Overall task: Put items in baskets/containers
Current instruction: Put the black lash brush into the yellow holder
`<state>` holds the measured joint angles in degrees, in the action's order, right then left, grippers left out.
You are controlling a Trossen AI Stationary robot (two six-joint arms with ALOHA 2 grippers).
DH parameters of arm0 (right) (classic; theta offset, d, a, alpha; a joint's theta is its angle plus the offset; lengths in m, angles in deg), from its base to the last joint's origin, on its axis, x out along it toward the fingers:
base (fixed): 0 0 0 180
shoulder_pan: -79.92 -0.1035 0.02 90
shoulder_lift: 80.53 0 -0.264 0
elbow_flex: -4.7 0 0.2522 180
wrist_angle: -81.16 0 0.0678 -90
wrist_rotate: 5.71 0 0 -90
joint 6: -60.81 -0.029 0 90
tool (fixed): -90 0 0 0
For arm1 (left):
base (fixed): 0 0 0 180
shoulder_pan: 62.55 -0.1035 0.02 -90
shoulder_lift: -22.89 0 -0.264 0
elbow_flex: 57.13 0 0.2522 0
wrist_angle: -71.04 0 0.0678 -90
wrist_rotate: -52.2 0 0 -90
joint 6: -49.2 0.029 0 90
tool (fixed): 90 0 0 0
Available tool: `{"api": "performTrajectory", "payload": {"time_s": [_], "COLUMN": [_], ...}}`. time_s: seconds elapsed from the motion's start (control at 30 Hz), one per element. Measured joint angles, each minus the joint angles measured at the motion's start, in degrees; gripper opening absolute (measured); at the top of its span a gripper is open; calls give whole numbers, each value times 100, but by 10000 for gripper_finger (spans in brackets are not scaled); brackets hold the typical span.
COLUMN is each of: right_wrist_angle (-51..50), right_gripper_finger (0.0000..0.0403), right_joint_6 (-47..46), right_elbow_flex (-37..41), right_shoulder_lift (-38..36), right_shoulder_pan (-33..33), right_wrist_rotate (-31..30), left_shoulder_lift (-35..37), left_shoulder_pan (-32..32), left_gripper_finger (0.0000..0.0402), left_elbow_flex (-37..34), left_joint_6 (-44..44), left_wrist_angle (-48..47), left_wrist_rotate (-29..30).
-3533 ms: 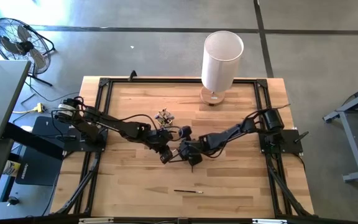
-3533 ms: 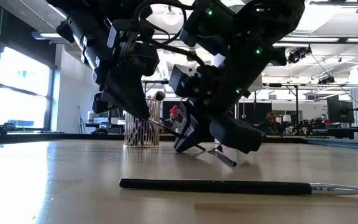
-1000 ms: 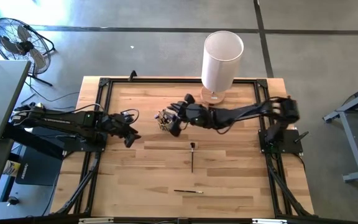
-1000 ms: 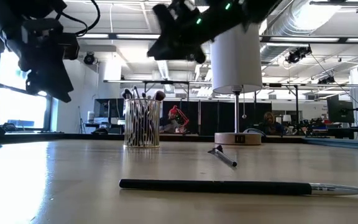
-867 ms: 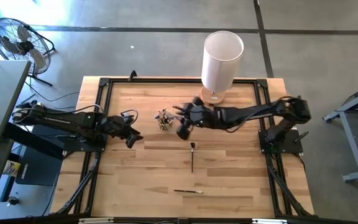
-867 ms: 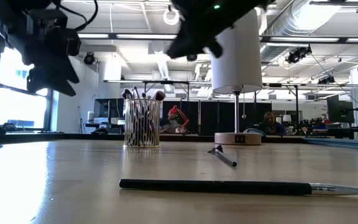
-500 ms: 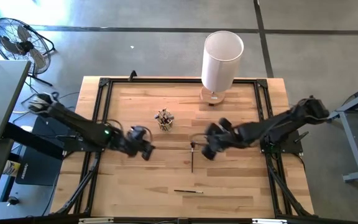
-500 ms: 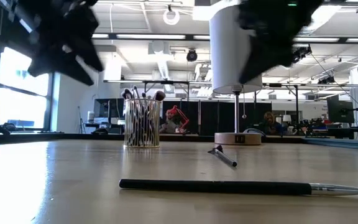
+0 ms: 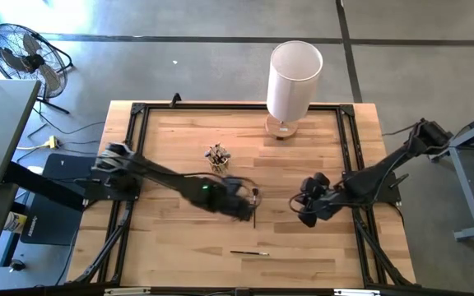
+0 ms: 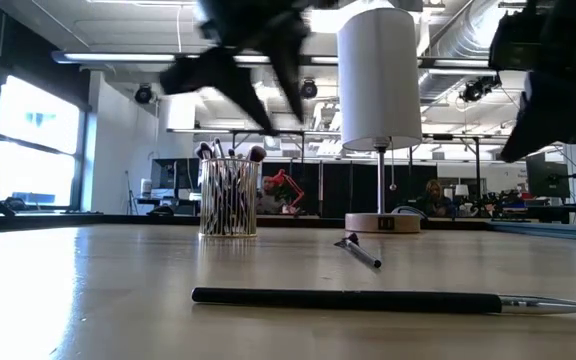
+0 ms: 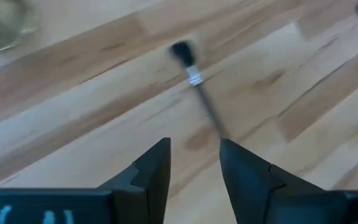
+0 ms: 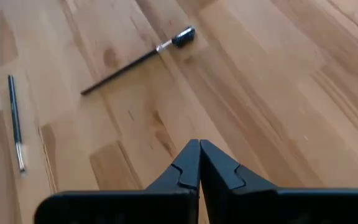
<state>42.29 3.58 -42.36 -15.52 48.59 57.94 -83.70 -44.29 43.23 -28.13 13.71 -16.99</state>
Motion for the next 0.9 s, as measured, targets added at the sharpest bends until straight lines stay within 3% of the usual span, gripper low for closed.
{"api": "performTrajectory", "payload": {"time_s": [0.27, 0.5, 0.9], "right_wrist_angle": [-87, -93, -207], "right_gripper_finger": [1, 1, 2], "right_joint_6": [-35, -39, -142], "right_elbow_flex": [46, 46, 46], "right_shoulder_lift": [-64, -64, -64], "right_shoulder_pan": [-249, -579, -938], "right_wrist_rotate": [4, 13, -19], "left_shoulder_lift": [-1146, -1530, -2108], "left_shoulder_pan": [-633, -1145, -1300], "left_gripper_finger": [118, 118, 118], "left_elbow_flex": [1385, 1437, 1442], "left_joint_6": [569, 659, 639], "left_wrist_angle": [-36, 0, 250], "left_wrist_rotate": [-456, -1109, -1254]}}
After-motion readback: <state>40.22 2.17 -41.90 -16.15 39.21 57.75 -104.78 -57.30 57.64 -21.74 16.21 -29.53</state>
